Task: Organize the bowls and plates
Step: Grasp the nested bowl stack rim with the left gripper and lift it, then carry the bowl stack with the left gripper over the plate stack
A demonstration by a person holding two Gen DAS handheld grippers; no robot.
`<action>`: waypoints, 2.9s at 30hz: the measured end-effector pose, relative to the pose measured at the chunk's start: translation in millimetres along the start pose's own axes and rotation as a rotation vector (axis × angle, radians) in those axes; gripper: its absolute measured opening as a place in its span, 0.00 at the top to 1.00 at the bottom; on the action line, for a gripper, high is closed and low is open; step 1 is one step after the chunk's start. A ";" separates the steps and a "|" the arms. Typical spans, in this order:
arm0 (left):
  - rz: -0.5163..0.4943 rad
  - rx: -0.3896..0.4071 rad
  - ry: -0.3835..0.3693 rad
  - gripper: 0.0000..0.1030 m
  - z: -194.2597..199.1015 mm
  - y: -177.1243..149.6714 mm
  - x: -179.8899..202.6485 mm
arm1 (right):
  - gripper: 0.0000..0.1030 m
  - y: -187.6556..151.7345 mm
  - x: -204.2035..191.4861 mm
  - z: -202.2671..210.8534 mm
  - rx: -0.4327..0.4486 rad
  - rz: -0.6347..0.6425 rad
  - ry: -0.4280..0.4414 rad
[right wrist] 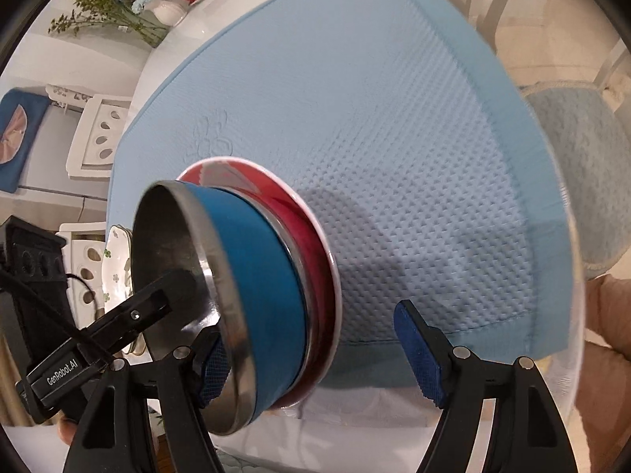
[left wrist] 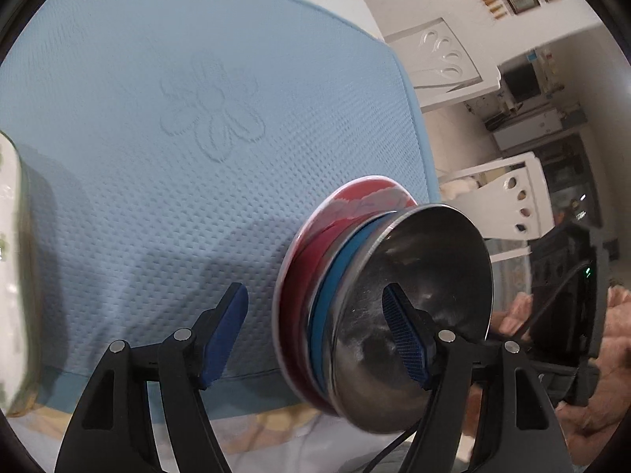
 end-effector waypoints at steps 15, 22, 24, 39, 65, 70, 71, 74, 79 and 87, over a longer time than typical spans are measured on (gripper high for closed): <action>0.066 -0.029 -0.082 0.54 -15.0 -6.8 -11.8 | 0.40 -4.4 0.1 -19.0 -0.021 -0.031 0.106; 0.002 -0.014 -0.089 0.60 -2.4 -8.0 -23.8 | 0.43 -10.4 -33.5 -10.0 0.089 0.130 -0.060; -0.012 -0.025 -0.095 0.61 0.4 -5.2 -28.5 | 0.44 -10.4 -41.8 -8.4 0.118 0.169 -0.096; -0.175 0.110 0.017 0.60 70.9 14.4 -68.7 | 0.49 -17.7 -130.7 -26.6 0.254 0.337 -0.115; 0.015 0.241 0.078 0.61 184.0 -21.2 -208.9 | 0.49 -54.7 -306.4 -102.6 0.180 0.523 -0.060; 0.043 0.204 0.079 0.61 169.3 -22.2 -220.9 | 0.49 -54.6 -299.2 -123.3 0.133 0.490 -0.086; 0.037 0.204 0.079 0.61 168.7 -22.5 -220.6 | 0.49 -54.4 -299.1 -123.3 0.135 0.489 -0.090; 0.034 0.198 0.070 0.60 168.6 -20.4 -219.5 | 0.49 -51.4 -299.5 -122.7 0.131 0.471 -0.096; 0.052 0.221 0.035 0.60 183.3 -21.5 -227.6 | 0.49 -48.3 -285.7 -114.7 0.094 0.385 -0.049; 0.052 0.309 0.009 0.59 211.0 -11.7 -229.4 | 0.49 -50.8 -281.9 -76.8 0.169 0.299 0.078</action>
Point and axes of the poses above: each gripper's, at about its wrist camera, not at the fingertips, and z roughly against the way its jaws point, x to its right, y to its top, the point moved 1 cm from there along -z, roughly the way its jaws point, and after that the axes turned 2 degrees about y, right-handed, at the moved point
